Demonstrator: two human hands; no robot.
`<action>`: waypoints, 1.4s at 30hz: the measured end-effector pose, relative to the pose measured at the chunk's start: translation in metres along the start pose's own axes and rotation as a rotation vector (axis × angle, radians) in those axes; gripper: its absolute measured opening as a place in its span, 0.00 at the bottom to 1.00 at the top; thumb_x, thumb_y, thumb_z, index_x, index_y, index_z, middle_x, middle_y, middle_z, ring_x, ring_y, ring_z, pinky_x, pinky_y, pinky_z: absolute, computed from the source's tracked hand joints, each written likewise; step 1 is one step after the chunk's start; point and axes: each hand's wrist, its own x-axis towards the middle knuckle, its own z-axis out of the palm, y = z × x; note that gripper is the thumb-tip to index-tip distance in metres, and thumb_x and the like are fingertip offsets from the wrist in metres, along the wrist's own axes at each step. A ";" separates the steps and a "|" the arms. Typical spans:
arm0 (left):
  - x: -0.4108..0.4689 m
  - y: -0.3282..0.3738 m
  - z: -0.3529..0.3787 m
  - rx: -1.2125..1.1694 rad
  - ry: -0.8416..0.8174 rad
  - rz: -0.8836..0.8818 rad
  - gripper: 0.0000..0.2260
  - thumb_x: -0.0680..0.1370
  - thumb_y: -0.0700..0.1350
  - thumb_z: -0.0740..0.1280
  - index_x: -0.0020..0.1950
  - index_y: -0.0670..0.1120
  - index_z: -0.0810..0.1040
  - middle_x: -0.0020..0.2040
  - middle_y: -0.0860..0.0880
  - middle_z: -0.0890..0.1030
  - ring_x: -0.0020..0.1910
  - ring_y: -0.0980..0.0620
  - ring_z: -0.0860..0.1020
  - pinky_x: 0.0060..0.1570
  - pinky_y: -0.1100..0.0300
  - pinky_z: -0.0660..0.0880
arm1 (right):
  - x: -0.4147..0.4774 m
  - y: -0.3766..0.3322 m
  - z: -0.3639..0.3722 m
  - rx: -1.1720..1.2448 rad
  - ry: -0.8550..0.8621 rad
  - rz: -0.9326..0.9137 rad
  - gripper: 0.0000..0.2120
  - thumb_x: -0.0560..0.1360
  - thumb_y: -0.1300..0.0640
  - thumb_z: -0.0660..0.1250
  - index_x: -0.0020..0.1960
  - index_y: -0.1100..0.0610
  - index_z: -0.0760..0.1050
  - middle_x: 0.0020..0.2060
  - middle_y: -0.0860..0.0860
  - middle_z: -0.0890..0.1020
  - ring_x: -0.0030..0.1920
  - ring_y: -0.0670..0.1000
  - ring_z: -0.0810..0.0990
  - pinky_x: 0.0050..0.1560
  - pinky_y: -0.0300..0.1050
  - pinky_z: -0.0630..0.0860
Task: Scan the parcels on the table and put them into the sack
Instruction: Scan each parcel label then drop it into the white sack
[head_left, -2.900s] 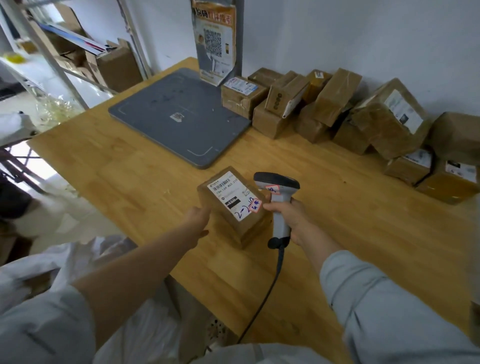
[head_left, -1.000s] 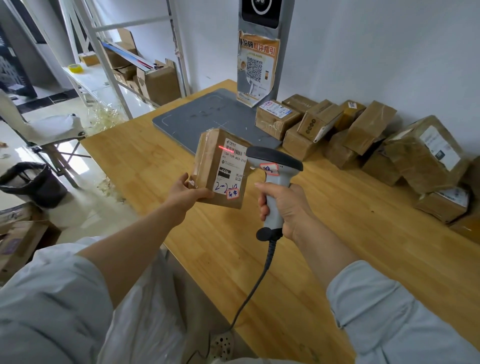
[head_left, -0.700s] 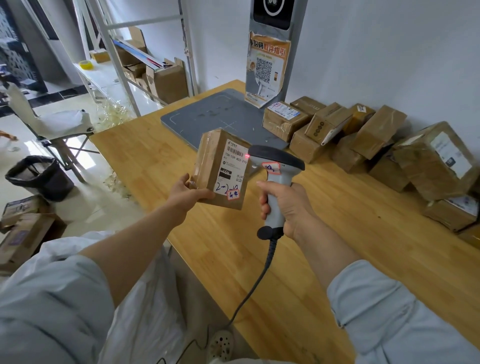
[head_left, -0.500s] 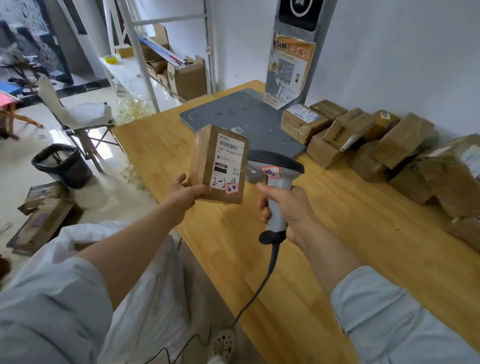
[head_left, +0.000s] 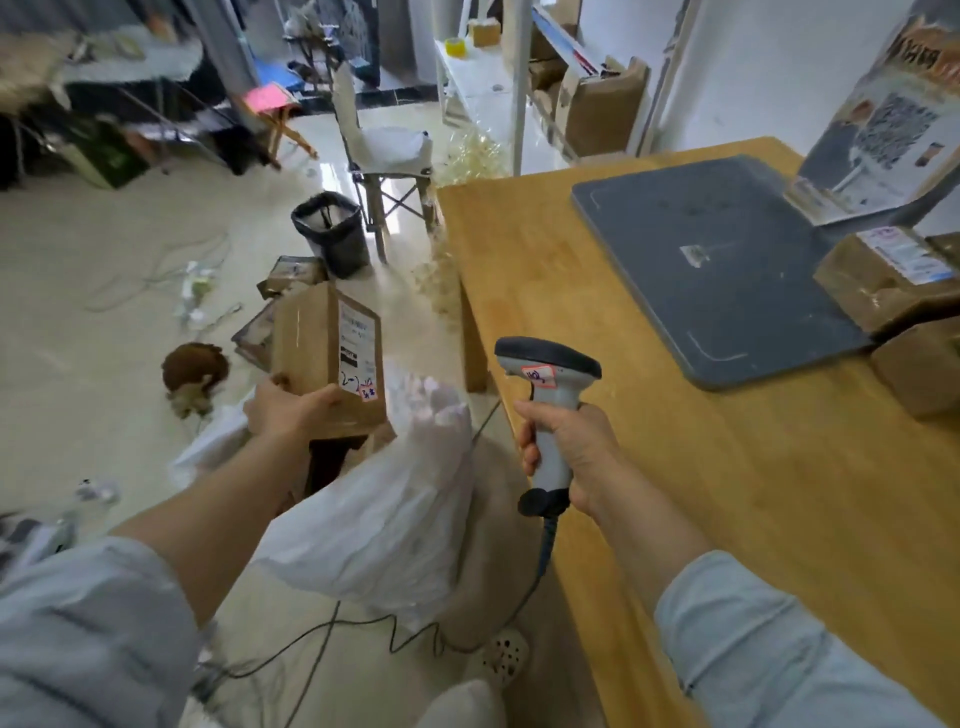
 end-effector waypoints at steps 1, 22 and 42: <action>0.018 -0.013 -0.004 0.037 0.042 -0.021 0.49 0.43 0.67 0.73 0.62 0.50 0.71 0.57 0.47 0.78 0.56 0.45 0.78 0.53 0.44 0.79 | 0.007 0.003 0.008 -0.015 -0.007 0.017 0.09 0.73 0.62 0.71 0.37 0.62 0.73 0.25 0.54 0.76 0.21 0.49 0.70 0.24 0.40 0.70; 0.038 -0.038 0.029 0.677 -0.255 0.016 0.28 0.71 0.61 0.65 0.68 0.49 0.74 0.68 0.45 0.72 0.66 0.42 0.69 0.67 0.51 0.66 | 0.079 0.028 0.044 -0.121 -0.054 0.210 0.08 0.74 0.61 0.70 0.39 0.61 0.73 0.25 0.54 0.75 0.22 0.49 0.71 0.25 0.40 0.72; -0.234 0.128 0.251 0.594 -0.698 0.856 0.27 0.78 0.45 0.65 0.76 0.52 0.63 0.76 0.46 0.61 0.73 0.46 0.61 0.69 0.50 0.65 | -0.037 -0.016 -0.173 0.383 0.467 -0.035 0.11 0.73 0.57 0.72 0.45 0.65 0.75 0.28 0.58 0.79 0.25 0.53 0.78 0.31 0.45 0.78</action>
